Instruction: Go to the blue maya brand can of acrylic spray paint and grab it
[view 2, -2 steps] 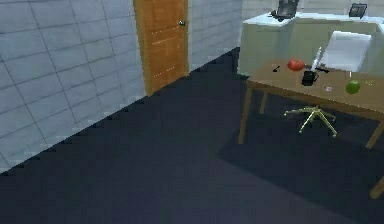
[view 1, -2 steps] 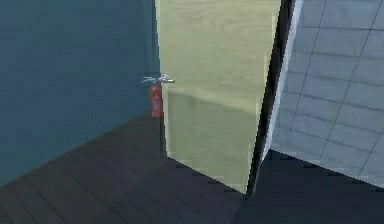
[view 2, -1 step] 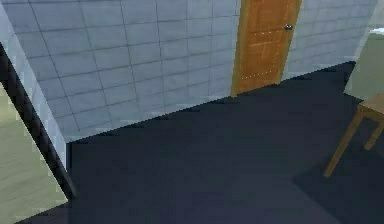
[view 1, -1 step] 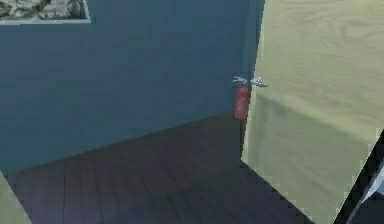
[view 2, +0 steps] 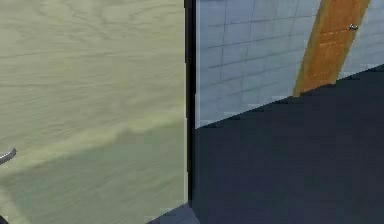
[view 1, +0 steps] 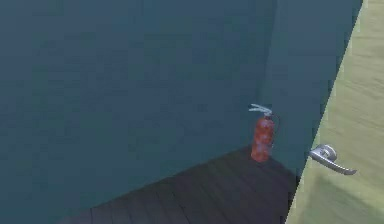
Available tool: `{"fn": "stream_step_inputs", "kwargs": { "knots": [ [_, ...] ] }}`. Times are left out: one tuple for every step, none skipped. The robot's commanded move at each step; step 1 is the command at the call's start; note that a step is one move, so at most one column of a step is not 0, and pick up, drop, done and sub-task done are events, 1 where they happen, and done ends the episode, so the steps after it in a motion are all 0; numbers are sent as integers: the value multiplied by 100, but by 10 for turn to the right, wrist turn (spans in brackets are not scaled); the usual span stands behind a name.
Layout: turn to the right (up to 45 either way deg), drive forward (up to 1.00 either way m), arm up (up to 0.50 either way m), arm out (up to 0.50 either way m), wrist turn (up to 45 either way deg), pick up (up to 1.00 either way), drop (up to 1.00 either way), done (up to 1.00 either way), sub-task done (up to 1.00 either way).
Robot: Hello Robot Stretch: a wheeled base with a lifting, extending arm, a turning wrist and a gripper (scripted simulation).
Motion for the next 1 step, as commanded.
{"fn": "stream_step_inputs", "kwargs": {
  "knots": [
    [-420,0,0,0,0,0,0,0,0]
  ]
}}
